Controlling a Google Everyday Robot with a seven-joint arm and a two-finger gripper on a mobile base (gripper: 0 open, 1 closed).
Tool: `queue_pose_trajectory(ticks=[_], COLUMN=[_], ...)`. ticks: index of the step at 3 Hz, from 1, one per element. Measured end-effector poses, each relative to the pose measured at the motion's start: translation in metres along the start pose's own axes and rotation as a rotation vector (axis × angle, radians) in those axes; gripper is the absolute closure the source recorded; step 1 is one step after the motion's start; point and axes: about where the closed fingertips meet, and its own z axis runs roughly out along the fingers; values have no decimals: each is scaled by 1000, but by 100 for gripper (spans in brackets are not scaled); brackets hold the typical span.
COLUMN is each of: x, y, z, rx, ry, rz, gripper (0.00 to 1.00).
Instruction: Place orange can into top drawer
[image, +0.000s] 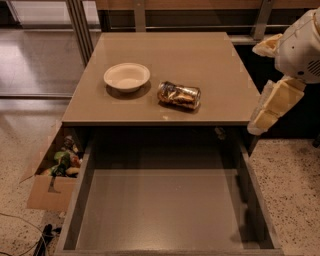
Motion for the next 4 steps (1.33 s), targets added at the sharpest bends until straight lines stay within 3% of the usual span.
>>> queue_pose_trajectory(ticks=[1,2,4], x=[1,1,-54], y=[-24,-24,-54], z=[29,29,95], rx=[-28,-28,-50], ry=[-130,-130,-264], rz=[130,130,130], gripper=[0,0,0])
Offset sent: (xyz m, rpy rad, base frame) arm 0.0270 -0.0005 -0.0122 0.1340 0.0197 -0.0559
